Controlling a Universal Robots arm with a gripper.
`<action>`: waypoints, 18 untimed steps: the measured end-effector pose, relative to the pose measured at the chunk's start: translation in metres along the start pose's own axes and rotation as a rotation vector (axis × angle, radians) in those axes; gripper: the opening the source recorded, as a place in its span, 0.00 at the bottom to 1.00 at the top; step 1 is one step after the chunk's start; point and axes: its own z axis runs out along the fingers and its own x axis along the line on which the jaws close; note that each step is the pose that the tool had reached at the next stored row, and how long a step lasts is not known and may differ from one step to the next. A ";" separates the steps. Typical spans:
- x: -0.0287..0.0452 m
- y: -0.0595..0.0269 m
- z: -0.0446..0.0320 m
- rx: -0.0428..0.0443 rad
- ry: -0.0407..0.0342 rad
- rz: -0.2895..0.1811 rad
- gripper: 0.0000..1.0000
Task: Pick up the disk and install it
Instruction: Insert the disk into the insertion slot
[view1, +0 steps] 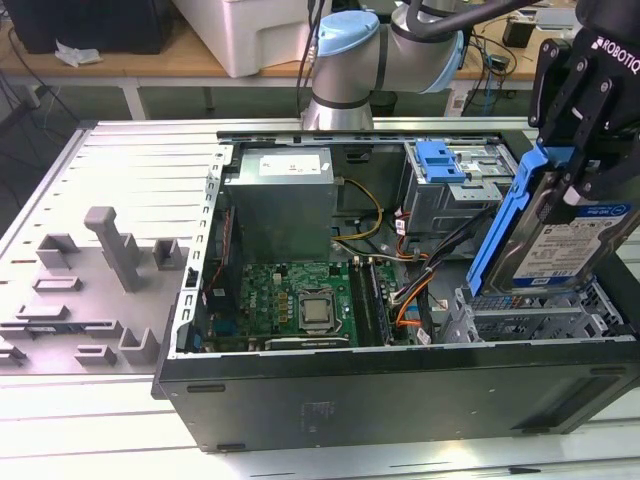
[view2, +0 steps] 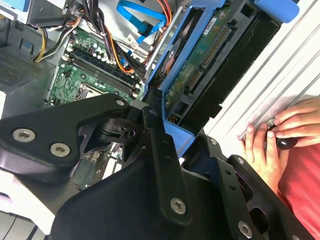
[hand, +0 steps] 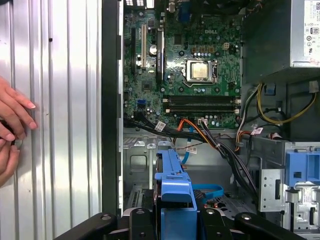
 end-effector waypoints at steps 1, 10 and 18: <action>0.0000 0.0000 0.0003 0.0000 0.0000 0.000 0.37; 0.0000 0.0000 0.0030 0.0000 0.0000 0.000 0.37; 0.0001 0.0001 0.0053 0.0000 0.0001 0.000 0.37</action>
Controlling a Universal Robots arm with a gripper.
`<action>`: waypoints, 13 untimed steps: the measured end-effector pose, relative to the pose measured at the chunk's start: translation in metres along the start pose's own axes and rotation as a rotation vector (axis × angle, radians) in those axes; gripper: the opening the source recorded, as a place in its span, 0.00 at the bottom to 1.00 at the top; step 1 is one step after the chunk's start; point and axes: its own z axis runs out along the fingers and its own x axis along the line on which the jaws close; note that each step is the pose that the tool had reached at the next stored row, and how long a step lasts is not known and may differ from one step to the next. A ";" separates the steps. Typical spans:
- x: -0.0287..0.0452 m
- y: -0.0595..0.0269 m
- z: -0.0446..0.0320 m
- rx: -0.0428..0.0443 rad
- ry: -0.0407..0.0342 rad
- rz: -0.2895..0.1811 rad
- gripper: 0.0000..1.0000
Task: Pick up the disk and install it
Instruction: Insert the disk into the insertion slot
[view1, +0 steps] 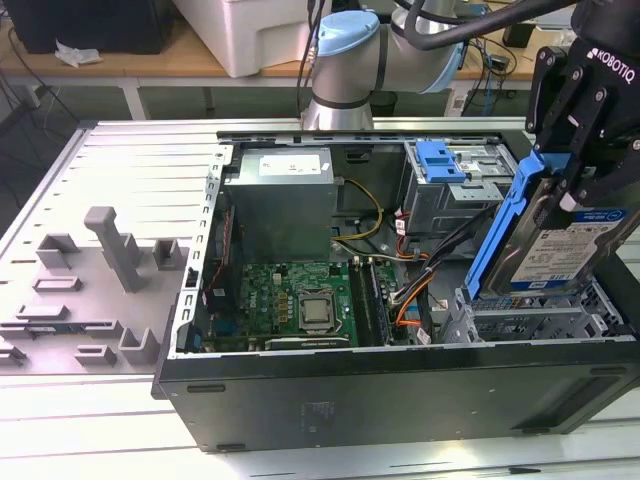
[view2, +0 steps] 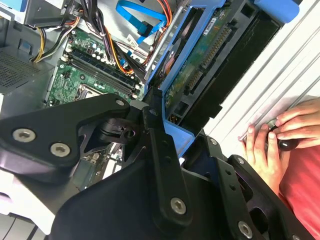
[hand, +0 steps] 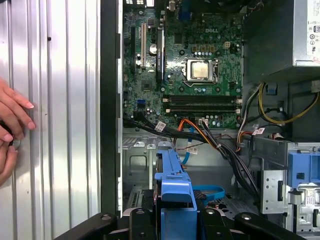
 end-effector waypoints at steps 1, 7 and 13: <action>0.0002 0.0000 0.0019 0.0000 0.0000 0.000 0.37; 0.0007 0.0000 0.0032 0.0000 0.0001 0.000 0.37; 0.0007 0.0000 0.0050 0.0000 0.0000 0.000 0.37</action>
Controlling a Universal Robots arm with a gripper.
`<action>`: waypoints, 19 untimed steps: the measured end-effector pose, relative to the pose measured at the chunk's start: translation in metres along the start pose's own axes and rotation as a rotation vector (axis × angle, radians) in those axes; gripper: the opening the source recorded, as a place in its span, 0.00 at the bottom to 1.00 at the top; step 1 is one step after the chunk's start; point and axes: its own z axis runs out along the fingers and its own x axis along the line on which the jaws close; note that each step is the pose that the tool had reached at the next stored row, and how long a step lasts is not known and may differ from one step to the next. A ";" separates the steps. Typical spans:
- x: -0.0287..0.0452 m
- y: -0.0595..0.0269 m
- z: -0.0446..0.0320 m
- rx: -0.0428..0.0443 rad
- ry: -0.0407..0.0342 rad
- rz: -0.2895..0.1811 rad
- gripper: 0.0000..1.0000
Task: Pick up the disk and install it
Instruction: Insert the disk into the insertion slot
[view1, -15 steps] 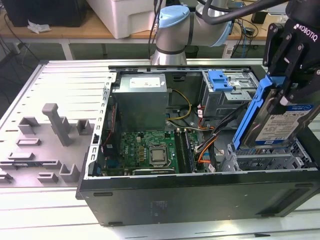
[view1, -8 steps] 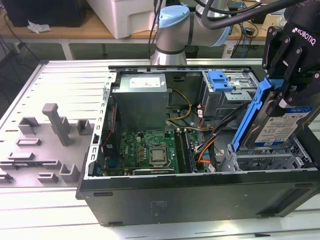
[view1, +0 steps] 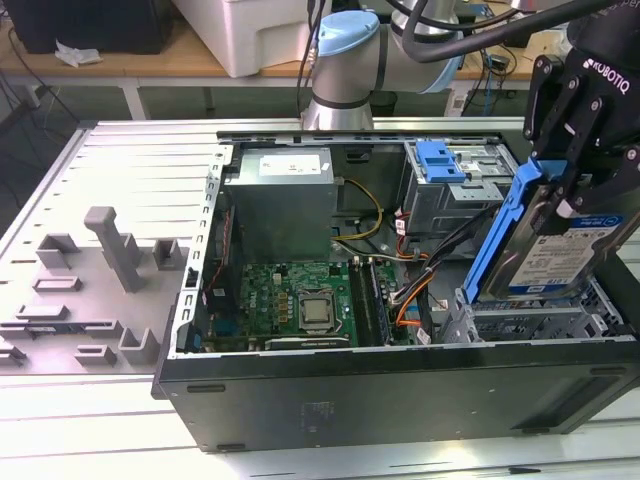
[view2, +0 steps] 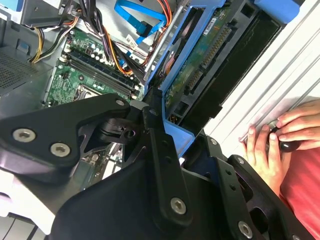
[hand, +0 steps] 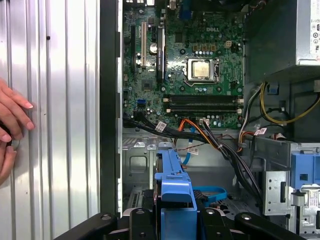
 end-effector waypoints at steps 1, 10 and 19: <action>0.0000 0.0000 0.0003 0.0000 -0.0001 0.000 0.37; 0.0002 0.0000 0.0022 0.0000 0.0000 0.000 0.37; 0.0004 0.0001 0.0050 0.0000 0.0000 0.000 0.37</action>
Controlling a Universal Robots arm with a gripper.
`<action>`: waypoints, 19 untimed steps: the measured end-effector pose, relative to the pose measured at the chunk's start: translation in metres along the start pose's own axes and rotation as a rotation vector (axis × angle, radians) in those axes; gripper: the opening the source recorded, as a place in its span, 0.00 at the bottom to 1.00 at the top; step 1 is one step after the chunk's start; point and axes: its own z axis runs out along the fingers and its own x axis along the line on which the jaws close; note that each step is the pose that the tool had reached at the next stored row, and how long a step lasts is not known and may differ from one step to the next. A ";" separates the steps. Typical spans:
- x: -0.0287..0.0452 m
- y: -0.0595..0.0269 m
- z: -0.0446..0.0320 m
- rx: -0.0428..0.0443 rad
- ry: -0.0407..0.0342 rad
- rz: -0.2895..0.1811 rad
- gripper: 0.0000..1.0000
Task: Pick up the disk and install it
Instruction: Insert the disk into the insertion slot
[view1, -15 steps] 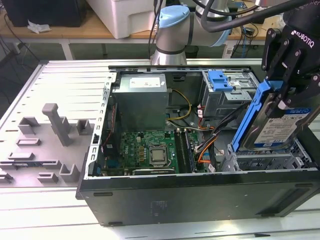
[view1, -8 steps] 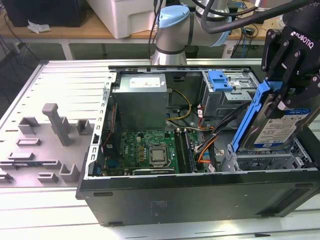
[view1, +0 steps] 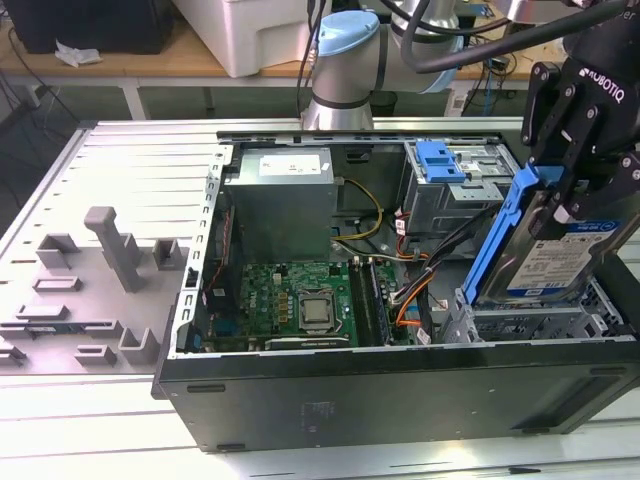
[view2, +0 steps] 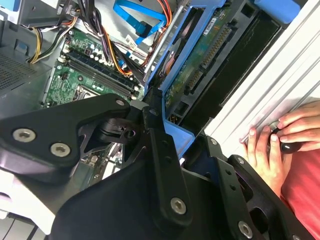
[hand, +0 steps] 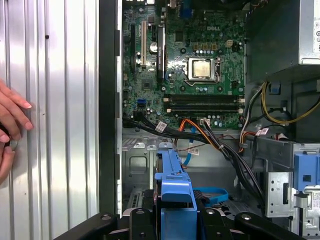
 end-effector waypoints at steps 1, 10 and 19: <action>0.0000 0.0000 0.0002 0.0000 0.0001 0.000 0.37; 0.0001 0.0000 0.0052 0.0000 -0.0001 0.000 0.37; 0.0001 0.0000 0.0084 0.0000 0.0000 0.000 0.37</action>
